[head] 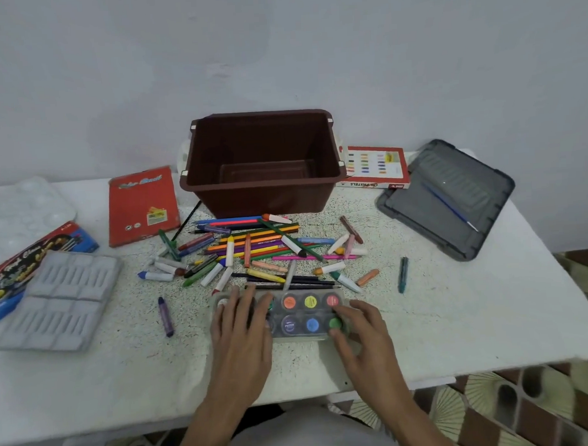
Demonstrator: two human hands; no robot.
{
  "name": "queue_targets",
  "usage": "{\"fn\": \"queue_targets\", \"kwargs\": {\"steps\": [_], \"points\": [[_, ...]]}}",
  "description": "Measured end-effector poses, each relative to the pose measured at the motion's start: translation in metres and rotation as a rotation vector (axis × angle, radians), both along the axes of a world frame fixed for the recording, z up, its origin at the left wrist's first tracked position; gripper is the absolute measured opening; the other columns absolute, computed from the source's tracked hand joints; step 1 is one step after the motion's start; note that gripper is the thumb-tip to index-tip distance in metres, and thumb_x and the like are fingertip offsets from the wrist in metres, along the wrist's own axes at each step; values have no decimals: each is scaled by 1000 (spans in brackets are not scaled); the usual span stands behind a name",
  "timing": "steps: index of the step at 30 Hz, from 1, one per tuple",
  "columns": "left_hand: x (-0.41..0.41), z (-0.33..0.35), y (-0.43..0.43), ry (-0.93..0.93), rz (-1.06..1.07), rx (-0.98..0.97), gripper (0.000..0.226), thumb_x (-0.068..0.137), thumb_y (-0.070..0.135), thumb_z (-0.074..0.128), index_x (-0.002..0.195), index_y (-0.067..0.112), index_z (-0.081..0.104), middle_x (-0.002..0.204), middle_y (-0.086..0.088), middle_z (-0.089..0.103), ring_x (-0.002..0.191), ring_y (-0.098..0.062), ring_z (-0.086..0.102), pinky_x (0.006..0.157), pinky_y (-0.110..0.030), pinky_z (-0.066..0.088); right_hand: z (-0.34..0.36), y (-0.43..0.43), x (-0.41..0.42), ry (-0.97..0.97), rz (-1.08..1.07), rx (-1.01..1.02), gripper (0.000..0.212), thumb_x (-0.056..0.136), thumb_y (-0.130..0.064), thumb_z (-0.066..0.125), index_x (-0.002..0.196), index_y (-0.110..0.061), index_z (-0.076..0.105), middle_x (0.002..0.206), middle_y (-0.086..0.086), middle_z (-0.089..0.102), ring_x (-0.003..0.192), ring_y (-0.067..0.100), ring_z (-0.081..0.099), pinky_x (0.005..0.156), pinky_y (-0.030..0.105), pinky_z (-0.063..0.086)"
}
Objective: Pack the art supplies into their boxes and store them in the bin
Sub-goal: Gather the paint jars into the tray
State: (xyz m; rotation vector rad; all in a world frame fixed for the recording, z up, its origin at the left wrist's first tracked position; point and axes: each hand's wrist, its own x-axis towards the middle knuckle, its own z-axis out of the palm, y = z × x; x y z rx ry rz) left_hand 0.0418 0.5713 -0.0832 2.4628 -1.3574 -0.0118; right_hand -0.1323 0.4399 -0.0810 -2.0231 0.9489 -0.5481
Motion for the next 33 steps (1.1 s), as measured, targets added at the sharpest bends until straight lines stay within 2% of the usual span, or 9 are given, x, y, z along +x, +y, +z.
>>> {"fn": "queue_targets", "kwargs": {"steps": [3,9,11,15,20,24,27,29,33], "points": [[0,1,-3,24,11,21,49,100,43,32,137,19,52,152,-8,42,145,-28,30,117,-47,18,4,4,3,16,-45,34,40,94,-33,63,122,-56,47,131,-8,41,118,18,52,89,32,56],[-3,-3,-9,-19,46,-41,50,97,42,36,131,14,61,145,-10,51,140,-31,40,114,-50,28,8,-4,5,42,-103,91,44,89,-31,71,113,-59,47,114,-19,53,109,12,53,87,32,49],[-1,-5,-9,-31,43,-52,49,97,41,38,130,14,62,145,-10,52,140,-30,40,113,-50,30,10,0,8,37,-111,48,45,91,-28,69,121,-54,47,116,-22,51,110,12,52,89,34,49],[1,-7,-7,-25,25,-69,48,97,42,40,132,16,60,148,-9,48,143,-29,36,115,-48,25,12,8,10,82,-162,-38,45,89,-28,70,130,-35,54,114,-13,58,108,14,48,85,36,48],[3,-9,-1,-17,-16,-72,48,98,43,40,136,18,56,150,-8,45,145,-29,32,117,-47,22,10,19,7,208,-115,-462,30,94,-28,66,120,-14,67,107,-2,70,93,13,44,74,25,41],[12,-5,2,11,-62,-44,50,98,49,38,137,22,54,149,-5,47,142,-26,34,112,-43,22,3,17,7,253,-90,-534,41,94,-36,48,115,-8,71,109,8,71,92,23,53,76,25,45],[29,2,5,76,-107,-47,47,97,51,40,133,27,57,146,3,48,137,-20,36,108,-39,27,4,17,8,209,-91,-467,34,96,-31,53,116,-10,70,114,12,67,97,25,57,77,36,56],[38,6,9,153,-95,-102,42,97,47,41,130,27,59,147,4,45,135,-16,38,106,-38,36,5,18,11,173,-81,-413,28,95,-18,61,122,-11,68,130,16,57,96,24,58,76,35,56],[44,14,23,323,204,-217,31,94,37,57,123,28,60,146,-2,39,134,-21,35,106,-43,35,7,15,14,195,17,-424,45,88,-9,59,132,-20,58,144,18,43,92,26,50,69,36,52]]}}
